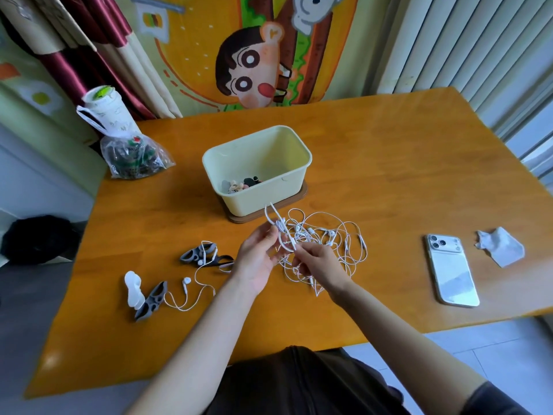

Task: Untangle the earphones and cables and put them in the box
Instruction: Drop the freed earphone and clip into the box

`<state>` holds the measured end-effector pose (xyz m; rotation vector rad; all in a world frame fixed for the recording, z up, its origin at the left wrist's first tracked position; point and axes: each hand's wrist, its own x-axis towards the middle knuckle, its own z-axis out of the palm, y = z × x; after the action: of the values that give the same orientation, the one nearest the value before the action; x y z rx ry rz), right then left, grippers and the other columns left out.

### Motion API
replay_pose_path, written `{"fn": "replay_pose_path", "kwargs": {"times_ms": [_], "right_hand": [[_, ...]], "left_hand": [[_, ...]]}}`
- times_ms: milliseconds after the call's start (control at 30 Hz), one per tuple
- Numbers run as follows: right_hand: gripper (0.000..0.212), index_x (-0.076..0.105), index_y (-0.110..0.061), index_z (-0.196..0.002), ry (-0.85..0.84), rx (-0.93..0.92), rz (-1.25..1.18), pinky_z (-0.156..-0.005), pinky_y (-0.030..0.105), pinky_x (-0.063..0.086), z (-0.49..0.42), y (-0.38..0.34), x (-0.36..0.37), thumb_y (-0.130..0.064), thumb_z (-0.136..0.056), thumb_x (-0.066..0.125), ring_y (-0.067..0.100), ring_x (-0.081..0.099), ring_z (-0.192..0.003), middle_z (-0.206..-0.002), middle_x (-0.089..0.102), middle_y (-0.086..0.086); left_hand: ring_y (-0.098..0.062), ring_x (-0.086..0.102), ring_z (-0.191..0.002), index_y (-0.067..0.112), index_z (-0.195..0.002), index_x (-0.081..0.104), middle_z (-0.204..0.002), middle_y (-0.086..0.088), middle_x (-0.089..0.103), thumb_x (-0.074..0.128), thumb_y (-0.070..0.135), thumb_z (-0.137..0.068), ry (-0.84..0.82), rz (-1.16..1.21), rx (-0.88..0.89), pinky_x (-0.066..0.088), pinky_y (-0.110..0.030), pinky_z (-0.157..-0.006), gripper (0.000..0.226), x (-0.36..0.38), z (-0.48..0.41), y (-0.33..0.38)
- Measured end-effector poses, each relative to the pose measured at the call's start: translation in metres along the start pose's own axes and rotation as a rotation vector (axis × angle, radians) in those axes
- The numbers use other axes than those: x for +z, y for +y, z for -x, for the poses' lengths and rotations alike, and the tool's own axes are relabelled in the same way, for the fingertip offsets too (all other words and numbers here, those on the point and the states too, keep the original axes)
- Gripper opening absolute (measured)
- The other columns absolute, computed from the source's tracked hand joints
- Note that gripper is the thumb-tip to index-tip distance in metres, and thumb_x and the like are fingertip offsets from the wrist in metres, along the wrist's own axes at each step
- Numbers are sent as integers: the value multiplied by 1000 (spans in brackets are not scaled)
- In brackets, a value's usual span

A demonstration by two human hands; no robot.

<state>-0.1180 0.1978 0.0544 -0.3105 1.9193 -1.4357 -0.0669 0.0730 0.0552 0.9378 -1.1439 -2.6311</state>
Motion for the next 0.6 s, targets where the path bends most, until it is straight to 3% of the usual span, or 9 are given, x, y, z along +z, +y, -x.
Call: {"fn": "replay_pose_path", "kwargs": {"times_ms": [133, 267, 400, 533, 600], "right_hand": [[37, 57, -13, -64, -29, -46, 103, -52, 16, 39, 0, -4, -17, -11, -98, 43, 3, 45, -49, -60, 57, -6], [38, 57, -15, -61, -47, -77, 208, -53, 20, 39, 1, 0, -28, -12, -97, 45, 7, 45, -50, -60, 57, 0], [40, 55, -18, -56, -42, -93, 314, -45, 15, 33, 4, 7, -40, -15, -95, 50, 6, 41, -42, -46, 49, -9], [26, 70, -10, -79, -35, -114, 401, -40, 12, 32, 6, 11, -50, -21, -94, 52, 7, 43, -43, -58, 58, -7], [28, 71, -11, -84, -38, -148, 524, -42, 14, 32, 8, 10, -57, -26, -95, 50, 4, 44, -42, -63, 60, -8]], "left_hand": [[-17, 62, -79, 11, -99, 61, -81, -6, 63, 48, 11, -97, 55, 41, 44, 51, -32, -74, 14, 17, -5, -8], [-18, 64, -77, 8, -97, 62, -82, -8, 65, 51, 9, -96, 190, 15, 148, 55, -29, -68, 11, 33, -4, -23], [-21, 62, -82, 9, -99, 64, -91, -11, 65, 56, 10, -95, 320, -151, 248, 53, -30, -70, 9, 41, -5, -40], [-6, 61, -72, 11, -90, 64, -79, 1, 64, 61, 5, -91, 406, -553, 443, 47, -14, -66, 6, 42, -7, -55], [-10, 63, -76, 9, -92, 64, -81, -1, 66, 61, 2, -89, 396, -733, 523, 46, -10, -66, 8, 40, -6, -65]]}}
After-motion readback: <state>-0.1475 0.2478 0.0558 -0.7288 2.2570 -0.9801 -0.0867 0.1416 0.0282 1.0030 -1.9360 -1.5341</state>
